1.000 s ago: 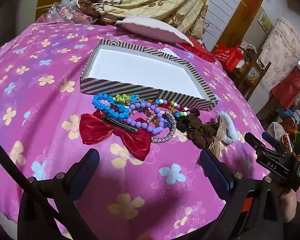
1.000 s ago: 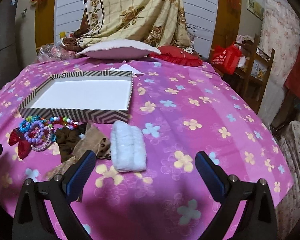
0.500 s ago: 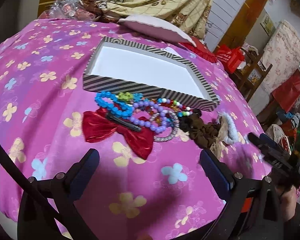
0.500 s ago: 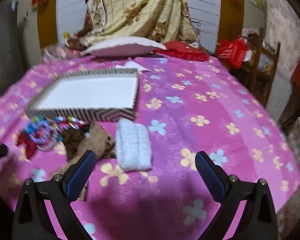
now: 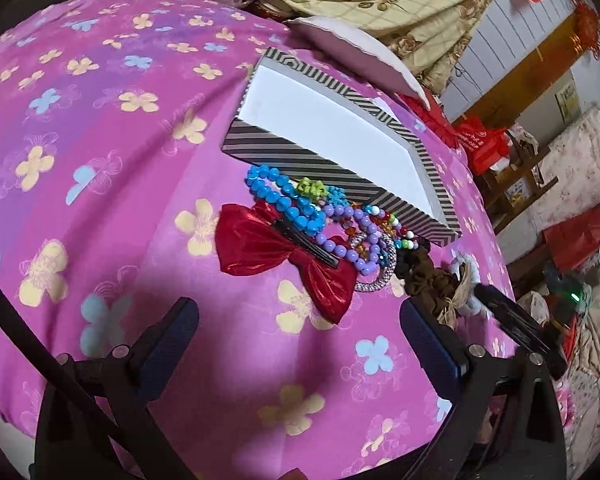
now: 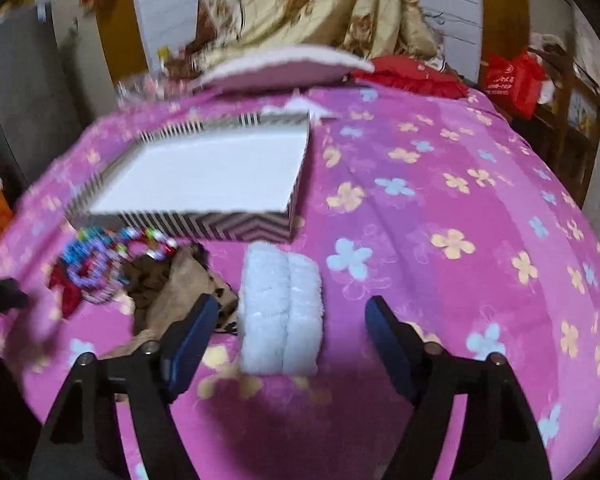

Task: Organize jewelry
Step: 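Grasp the white fluffy scrunchie with the right tool, then grasp the red bow clip with the left tool while the right tool holds the white scrunchie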

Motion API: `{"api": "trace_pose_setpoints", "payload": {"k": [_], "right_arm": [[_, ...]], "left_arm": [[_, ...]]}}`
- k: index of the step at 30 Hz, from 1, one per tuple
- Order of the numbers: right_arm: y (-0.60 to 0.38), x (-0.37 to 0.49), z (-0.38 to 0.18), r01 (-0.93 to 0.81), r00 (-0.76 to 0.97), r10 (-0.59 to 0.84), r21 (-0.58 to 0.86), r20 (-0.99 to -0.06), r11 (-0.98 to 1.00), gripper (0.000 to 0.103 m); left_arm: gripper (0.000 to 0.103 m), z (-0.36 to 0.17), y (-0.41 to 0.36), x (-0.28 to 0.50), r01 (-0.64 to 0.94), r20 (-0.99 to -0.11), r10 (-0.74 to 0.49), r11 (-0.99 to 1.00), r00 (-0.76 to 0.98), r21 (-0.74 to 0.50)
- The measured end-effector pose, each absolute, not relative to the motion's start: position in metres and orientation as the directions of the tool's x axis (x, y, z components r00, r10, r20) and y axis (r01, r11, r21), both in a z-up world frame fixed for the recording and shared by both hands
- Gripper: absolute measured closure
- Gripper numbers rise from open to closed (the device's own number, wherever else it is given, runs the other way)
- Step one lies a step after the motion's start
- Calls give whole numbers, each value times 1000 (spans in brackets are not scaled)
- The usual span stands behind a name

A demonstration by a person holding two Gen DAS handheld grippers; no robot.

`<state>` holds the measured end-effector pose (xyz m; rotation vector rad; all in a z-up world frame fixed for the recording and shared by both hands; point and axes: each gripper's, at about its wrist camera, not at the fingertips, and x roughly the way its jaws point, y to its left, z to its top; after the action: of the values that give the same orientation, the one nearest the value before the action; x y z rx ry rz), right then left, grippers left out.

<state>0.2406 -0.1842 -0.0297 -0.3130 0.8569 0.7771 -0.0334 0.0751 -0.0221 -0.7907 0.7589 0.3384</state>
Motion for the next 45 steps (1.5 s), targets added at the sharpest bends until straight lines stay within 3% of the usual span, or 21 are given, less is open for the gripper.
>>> {"api": "trace_pose_setpoints", "payload": {"k": [2,4,10,11,12,22,27,32,35,43,44,45], "right_arm": [[-179,244,-38,-719,379,466,64,-799,692,44],[-180,251,-43,-699,339,483,127,-807,704,52],[-196,258,-46,-654,286,561,269,-777,707,54],[-199,258,-46,-648,281,572,287,-771,705,70],[-203,259,-45,-636,271,588,317,-762,704,71],[-233,239,-6,-624,384,684,372,-620,687,71],[-235,240,-5,-604,399,667,367,-629,707,71],[-232,240,-10,-603,385,654,359,-651,713,71],[-233,239,-7,-604,393,656,356,-645,713,71],[-233,240,-8,-603,395,648,348,-651,718,71],[-234,240,-8,-599,398,645,348,-652,721,71],[-234,240,-9,-596,400,644,348,-652,724,71]], "left_arm": [[38,-23,75,-33,-536,-722,-6,666,692,-519],[38,-23,77,-34,-536,-720,-10,660,694,-526],[38,-24,74,-32,-530,-727,-21,670,686,-520],[38,-24,74,-31,-529,-729,-22,673,684,-517],[38,-25,73,-31,-528,-732,-25,676,681,-515],[38,-28,67,-20,-530,-758,-8,710,653,-464],[38,-31,74,1,-540,-786,1,727,618,-424],[38,-29,76,19,-560,-830,130,792,543,-242],[38,-39,75,30,-524,-859,99,825,502,-212],[38,-44,65,59,-475,-878,187,878,441,-51],[40,-44,66,57,-482,-873,186,874,451,-63],[55,-44,67,55,-483,-869,190,873,457,-63]]}}
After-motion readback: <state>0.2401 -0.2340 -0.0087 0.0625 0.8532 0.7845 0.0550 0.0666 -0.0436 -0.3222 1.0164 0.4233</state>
